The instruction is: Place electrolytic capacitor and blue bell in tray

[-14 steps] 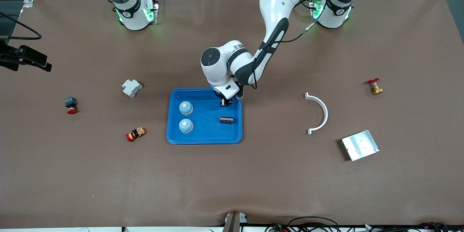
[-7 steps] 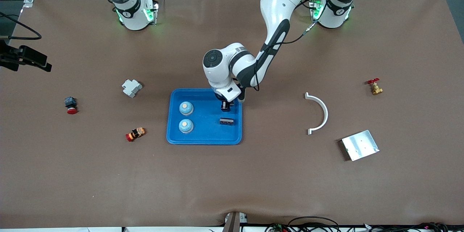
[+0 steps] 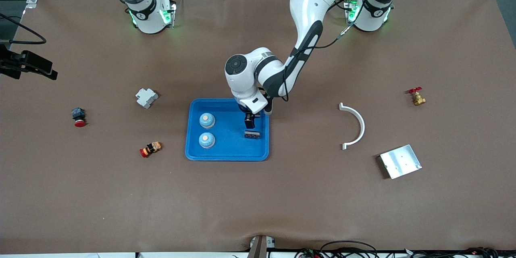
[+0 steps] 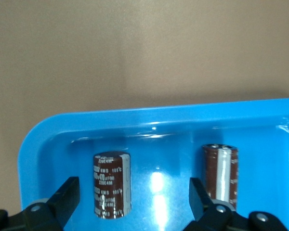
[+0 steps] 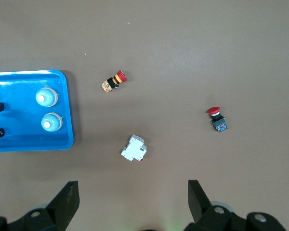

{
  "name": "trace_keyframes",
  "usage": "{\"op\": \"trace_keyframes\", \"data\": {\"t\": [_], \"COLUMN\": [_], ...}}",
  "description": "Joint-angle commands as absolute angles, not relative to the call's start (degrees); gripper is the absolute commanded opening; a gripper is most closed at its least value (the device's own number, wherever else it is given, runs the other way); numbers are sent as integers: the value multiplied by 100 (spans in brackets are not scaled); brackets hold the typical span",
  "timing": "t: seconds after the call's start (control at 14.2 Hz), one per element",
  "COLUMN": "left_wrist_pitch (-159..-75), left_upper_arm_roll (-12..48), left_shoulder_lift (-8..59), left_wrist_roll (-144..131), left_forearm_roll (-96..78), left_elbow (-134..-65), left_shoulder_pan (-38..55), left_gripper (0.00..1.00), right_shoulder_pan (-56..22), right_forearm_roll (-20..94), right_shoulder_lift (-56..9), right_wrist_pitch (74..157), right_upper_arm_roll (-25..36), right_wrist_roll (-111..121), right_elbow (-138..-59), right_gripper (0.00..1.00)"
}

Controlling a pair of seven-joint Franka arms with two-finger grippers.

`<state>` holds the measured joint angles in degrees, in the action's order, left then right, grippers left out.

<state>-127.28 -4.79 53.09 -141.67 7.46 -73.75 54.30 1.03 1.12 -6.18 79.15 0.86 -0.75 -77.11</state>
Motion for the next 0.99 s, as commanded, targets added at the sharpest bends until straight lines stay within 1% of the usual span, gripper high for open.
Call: {"op": "trace_keyframes", "data": {"t": [0.0,0.21,0.63,0.92], "left_wrist_pitch": [-12472,-12226,-12120,-11953], "left_upper_arm_roll": [-536,-501,-492,-483], "left_shoulder_lift": [5081,4887,4483,4290], "left_wrist_roll": [-14046,-13782,-12412,-12077], "left_forearm_roll": [844,800,493,492], "left_elbow": [-7400,-7400,-7409,-7418], "left_shoulder_pan": [5458,5336,5098,4843], "left_gripper": [100,100,100,100], "right_shoulder_pan": [167,167,167,167], "right_forearm_roll": [202,202,202,202], "right_shoulder_lift": [-545,-545,-545,-545], "right_wrist_pitch": [7919,7919,7919,7919], "right_upper_arm_roll": [62,61,62,61], "right_wrist_roll": [-62,-62,-62,-61], "right_elbow": [-7743,-7743,-7743,-7743], "right_gripper": [100,100,100,100]}}
